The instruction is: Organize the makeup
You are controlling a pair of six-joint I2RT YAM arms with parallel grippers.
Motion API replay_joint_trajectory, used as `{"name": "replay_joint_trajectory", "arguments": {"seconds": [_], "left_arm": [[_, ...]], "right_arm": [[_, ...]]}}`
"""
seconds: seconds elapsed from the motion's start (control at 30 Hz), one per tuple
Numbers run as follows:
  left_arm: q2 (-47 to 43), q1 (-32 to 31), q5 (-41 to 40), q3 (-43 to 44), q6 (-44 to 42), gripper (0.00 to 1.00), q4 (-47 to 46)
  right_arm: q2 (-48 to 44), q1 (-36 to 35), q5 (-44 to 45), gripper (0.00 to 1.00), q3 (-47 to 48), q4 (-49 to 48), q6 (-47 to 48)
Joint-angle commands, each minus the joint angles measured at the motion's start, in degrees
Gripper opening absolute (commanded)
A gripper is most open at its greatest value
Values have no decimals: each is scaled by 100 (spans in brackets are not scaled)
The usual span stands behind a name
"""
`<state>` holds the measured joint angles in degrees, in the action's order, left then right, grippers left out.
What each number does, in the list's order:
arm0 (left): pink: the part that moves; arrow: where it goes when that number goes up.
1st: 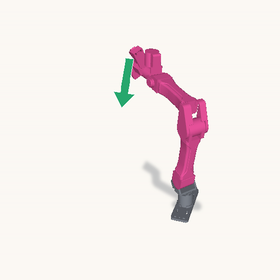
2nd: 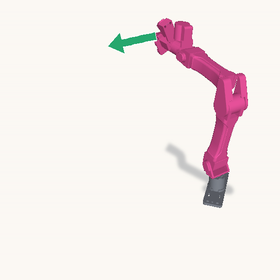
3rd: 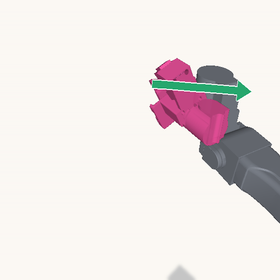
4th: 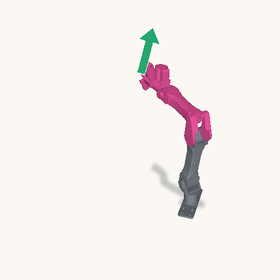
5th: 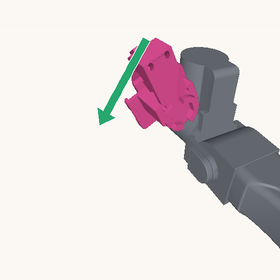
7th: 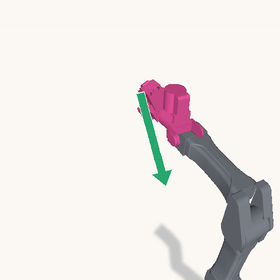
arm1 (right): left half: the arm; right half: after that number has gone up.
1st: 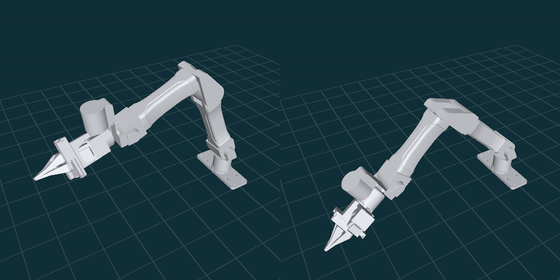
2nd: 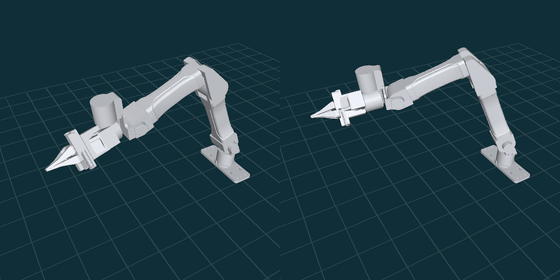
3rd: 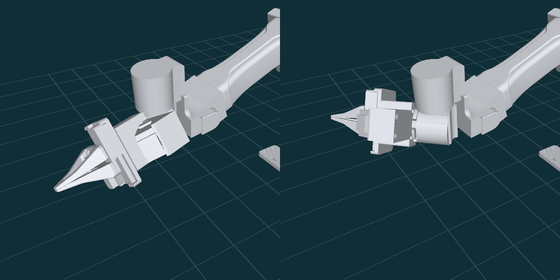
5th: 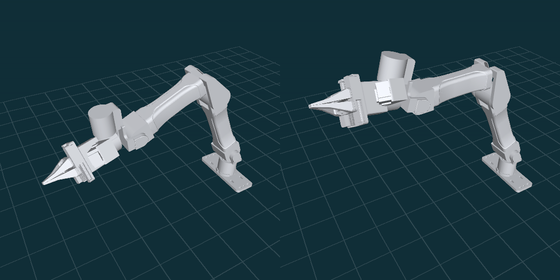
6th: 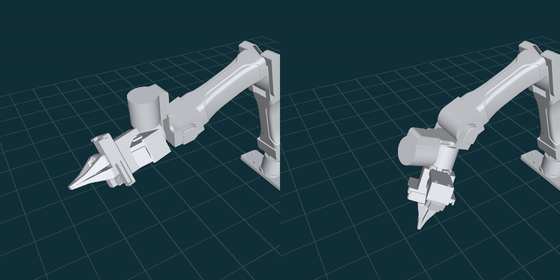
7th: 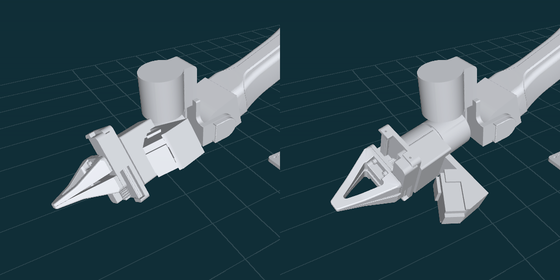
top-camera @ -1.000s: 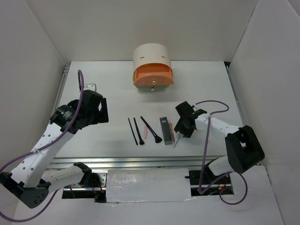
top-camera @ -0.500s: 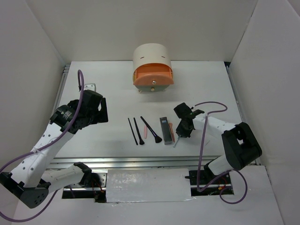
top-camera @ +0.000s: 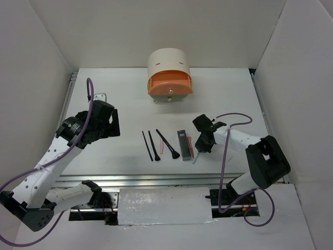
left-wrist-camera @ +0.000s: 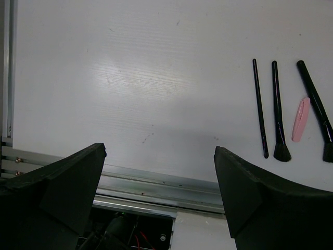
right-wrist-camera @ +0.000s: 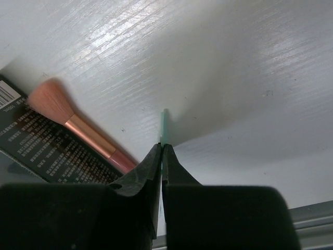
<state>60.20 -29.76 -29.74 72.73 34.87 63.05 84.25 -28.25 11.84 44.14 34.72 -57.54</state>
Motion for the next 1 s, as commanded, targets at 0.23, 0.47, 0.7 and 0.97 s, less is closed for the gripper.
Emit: {"name": "replay_joint_trajectory", "arguments": {"seconds": [0.23, 0.47, 0.7, 0.97], "left_arm": [[-105, 23, -129, -4, 37, 99, 76], [-53, 23, -111, 83, 20, 99, 67], [17, 23, -94, 127, 11, 99, 15], [123, 14, 47, 365, -7, 99, -12]], "right_arm": [[-346, -49, 249, 0, 112, 236, -284], [-945, -58, 662, 0, 1182, 957, -215], [-1148, -67, 724, 0, 2615, 1118, -47], [160, -58, 942, 0, 5390, 501, -651]]}}
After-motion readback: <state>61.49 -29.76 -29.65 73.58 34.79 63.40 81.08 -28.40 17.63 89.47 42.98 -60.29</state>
